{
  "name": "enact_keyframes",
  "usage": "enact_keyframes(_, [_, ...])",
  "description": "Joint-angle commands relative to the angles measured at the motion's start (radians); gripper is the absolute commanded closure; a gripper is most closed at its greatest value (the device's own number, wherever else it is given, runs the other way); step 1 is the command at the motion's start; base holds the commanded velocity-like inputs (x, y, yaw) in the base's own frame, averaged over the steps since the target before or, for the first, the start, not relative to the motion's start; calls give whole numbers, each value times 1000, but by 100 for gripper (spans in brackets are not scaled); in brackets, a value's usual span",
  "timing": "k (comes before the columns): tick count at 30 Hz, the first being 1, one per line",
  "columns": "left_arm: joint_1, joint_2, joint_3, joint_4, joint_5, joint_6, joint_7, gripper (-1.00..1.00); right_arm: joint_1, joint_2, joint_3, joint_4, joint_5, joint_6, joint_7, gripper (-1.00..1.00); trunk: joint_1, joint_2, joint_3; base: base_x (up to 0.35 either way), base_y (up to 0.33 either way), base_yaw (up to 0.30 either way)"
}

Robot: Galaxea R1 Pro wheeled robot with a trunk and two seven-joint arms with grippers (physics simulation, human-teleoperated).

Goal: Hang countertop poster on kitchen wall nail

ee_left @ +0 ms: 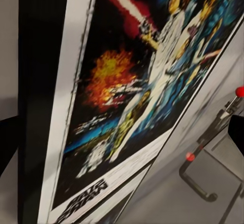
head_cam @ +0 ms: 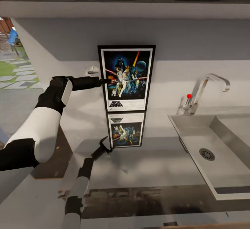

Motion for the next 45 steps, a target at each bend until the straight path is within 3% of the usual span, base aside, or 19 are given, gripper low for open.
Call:
enact_keyframes(1, [-5, -1, 3, 2, 0, 8, -4, -100, 1, 0, 1, -2, 1, -1, 0, -100, 0, 0, -2, 0, 0, 0])
enact_keyframes(45, [-14, -2, 3, -29, 3, 8, -5, -100, 0, -2, 2, -4, 0, -2, 1, -100, 0, 0, -33, 0, 0, 0])
